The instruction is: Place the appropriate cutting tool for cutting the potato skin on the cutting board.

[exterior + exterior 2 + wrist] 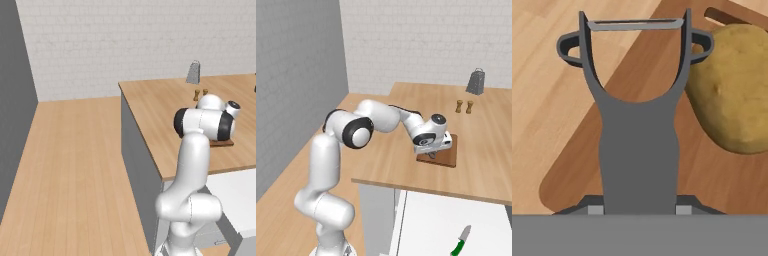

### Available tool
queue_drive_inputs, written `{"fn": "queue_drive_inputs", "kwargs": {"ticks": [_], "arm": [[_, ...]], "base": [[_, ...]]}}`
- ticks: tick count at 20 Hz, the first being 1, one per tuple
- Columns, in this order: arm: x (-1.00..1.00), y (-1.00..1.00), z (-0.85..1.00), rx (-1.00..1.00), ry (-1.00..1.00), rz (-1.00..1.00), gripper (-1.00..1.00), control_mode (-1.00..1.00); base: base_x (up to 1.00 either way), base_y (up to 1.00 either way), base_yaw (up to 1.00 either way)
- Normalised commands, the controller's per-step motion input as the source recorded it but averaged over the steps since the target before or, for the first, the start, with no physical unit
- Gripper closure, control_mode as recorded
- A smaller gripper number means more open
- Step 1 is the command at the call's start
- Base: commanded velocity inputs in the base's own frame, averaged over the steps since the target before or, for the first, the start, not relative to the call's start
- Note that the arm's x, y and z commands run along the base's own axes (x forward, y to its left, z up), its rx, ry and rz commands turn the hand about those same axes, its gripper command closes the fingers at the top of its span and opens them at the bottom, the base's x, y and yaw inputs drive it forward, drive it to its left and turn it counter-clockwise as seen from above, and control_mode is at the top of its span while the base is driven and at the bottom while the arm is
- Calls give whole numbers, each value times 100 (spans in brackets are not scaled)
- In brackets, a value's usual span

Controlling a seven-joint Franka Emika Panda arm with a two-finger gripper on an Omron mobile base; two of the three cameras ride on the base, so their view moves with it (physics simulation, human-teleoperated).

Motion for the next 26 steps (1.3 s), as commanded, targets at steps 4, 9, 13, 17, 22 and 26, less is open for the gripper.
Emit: {"fn": "queue_drive_inputs", "kwargs": {"ticks": [4, 9, 13, 17, 22, 26], "arm": [[22, 0, -6, 0, 2, 1, 100, -100], [10, 0, -2, 0, 1, 2, 100, -100], [0, -6, -4, 3, 1, 3, 100, -100], [0, 0, -13, 2, 0, 3, 100, -100], [1, 0, -15, 0, 1, 3, 100, -100], [12, -1, -11, 0, 1, 3, -100, -100]], "base": [[0, 0, 0], [0, 0, 0], [0, 0, 0], [0, 0, 0], [0, 0, 0], [0, 0, 0]]}}
